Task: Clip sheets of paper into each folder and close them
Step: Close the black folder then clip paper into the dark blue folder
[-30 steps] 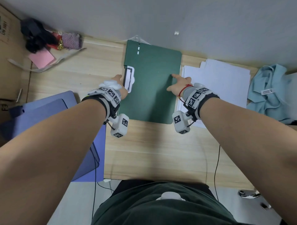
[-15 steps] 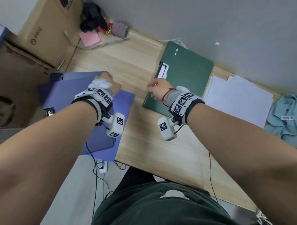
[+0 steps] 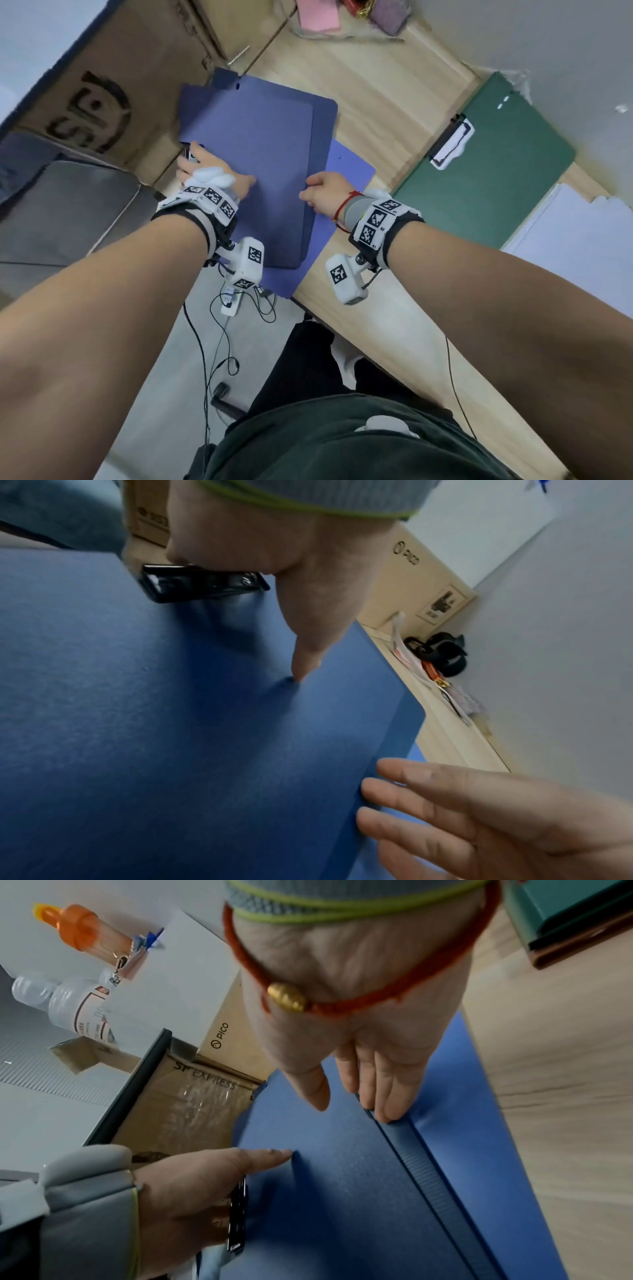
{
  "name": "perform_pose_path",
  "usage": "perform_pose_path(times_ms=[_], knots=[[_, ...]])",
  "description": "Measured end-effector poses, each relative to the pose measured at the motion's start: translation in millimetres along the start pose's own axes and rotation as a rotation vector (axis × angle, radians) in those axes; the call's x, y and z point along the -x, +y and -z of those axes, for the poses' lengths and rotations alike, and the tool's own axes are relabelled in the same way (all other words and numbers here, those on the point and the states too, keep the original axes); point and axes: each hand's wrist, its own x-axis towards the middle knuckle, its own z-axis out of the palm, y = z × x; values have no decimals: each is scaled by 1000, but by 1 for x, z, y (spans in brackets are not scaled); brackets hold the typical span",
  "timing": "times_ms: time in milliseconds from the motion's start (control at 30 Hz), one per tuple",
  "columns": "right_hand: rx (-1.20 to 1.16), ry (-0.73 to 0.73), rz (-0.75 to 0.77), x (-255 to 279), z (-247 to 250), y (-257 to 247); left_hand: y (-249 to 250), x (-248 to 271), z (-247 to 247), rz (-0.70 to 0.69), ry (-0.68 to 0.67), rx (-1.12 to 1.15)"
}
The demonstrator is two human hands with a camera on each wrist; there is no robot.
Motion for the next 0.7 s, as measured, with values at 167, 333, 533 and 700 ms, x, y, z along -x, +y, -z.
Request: perform_pose_path(times_ms=[167, 333, 533, 700], knots=[[27, -36, -31, -5, -1, -2, -6, -10, 10, 85, 3, 26], [-42, -19, -77, -11, 15, 11, 1, -14, 25, 130, -59, 84], [-113, 14, -114, -1, 34, 25, 29, 12, 43, -83, -56, 235], [-245, 189, -48, 16, 70, 22, 72, 38, 52, -302, -10, 269]])
